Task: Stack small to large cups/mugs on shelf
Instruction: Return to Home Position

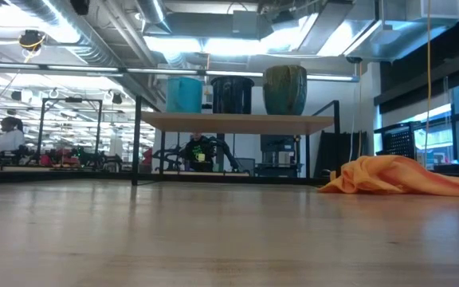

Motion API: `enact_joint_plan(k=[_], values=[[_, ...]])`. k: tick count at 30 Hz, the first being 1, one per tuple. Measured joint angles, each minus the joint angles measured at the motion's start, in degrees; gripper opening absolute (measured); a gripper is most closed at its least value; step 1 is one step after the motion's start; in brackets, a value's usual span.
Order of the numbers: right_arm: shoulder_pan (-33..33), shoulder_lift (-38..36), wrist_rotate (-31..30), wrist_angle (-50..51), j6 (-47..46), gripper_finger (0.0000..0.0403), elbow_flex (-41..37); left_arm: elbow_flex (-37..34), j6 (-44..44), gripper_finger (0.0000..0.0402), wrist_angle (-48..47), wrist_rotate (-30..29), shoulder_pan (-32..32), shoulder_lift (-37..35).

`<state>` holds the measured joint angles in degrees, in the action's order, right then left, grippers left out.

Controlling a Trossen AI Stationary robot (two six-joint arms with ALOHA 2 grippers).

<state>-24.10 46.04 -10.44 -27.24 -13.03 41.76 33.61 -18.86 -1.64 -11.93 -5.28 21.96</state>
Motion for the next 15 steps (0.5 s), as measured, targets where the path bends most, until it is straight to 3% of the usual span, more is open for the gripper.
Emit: enact_joint_plan(k=[13, 15], values=[[0.0, -1.57, 0.09, 3.64, -2.74, 0.0114, -0.88, -14.53, 3.36, 0.0041, 3.47, -2.51, -3.02, -21.34], [0.0, -1.57, 0.09, 4.0, -3.29, 0.0114, -0.88, -16.71, 4.02, 0.0041, 6.92, -2.5, -3.02, -21.76]])
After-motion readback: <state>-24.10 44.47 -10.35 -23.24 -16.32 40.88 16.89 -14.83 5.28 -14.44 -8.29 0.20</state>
